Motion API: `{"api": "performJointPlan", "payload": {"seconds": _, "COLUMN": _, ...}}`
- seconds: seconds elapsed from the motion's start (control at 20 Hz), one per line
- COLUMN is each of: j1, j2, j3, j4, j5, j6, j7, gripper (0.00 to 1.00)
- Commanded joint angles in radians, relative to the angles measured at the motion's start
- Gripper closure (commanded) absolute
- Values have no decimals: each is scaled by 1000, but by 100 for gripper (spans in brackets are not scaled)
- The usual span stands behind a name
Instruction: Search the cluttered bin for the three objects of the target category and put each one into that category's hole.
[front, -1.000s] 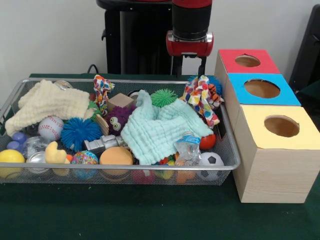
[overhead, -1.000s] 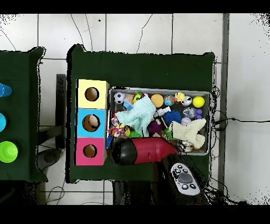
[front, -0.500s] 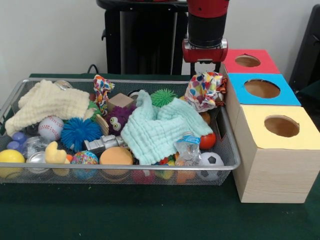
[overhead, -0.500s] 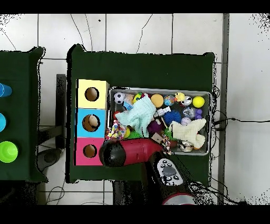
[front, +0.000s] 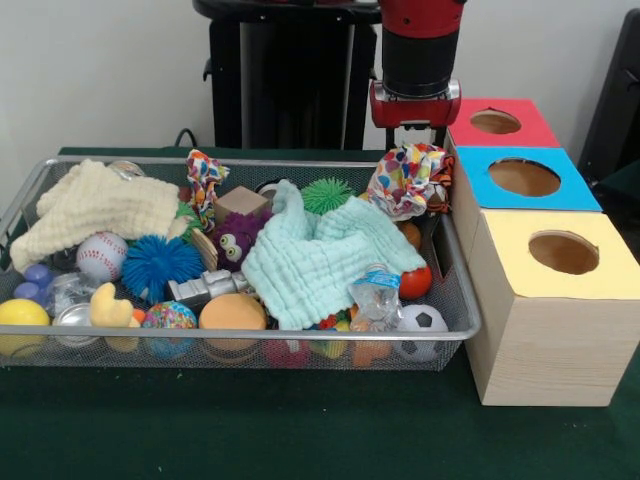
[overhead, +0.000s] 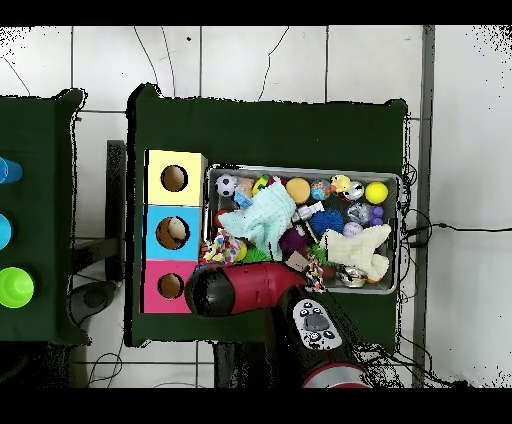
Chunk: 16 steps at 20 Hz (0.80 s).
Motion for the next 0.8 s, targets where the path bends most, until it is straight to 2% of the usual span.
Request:
{"api": "performJointPlan", "payload": {"seconds": 0.05, "j1": 11, "j2": 82, "j3": 38, "j4": -34, "j5": 23, "j6": -67, "j7": 124, "gripper": 0}}
{"api": "performJointPlan", "payload": {"seconds": 0.25, "j1": 19, "j2": 120, "j3": 9, "j4": -57, "j5": 1, "j6": -116, "j7": 131, "gripper": 0}}
{"api": "performJointPlan", "payload": {"seconds": 0.6, "j1": 14, "j2": 119, "j3": 4, "j4": -84, "j5": 4, "j6": -101, "j7": 108, "gripper": 0}}
{"api": "performJointPlan", "payload": {"seconds": 0.65, "j1": 12, "j2": 121, "j3": 5, "j4": -82, "j5": 9, "j6": -106, "j7": 111, "gripper": 100}}
{"api": "performJointPlan", "payload": {"seconds": 0.8, "j1": 13, "j2": 122, "j3": 4, "j4": -91, "j5": -2, "j6": -108, "j7": 99, "gripper": 100}}
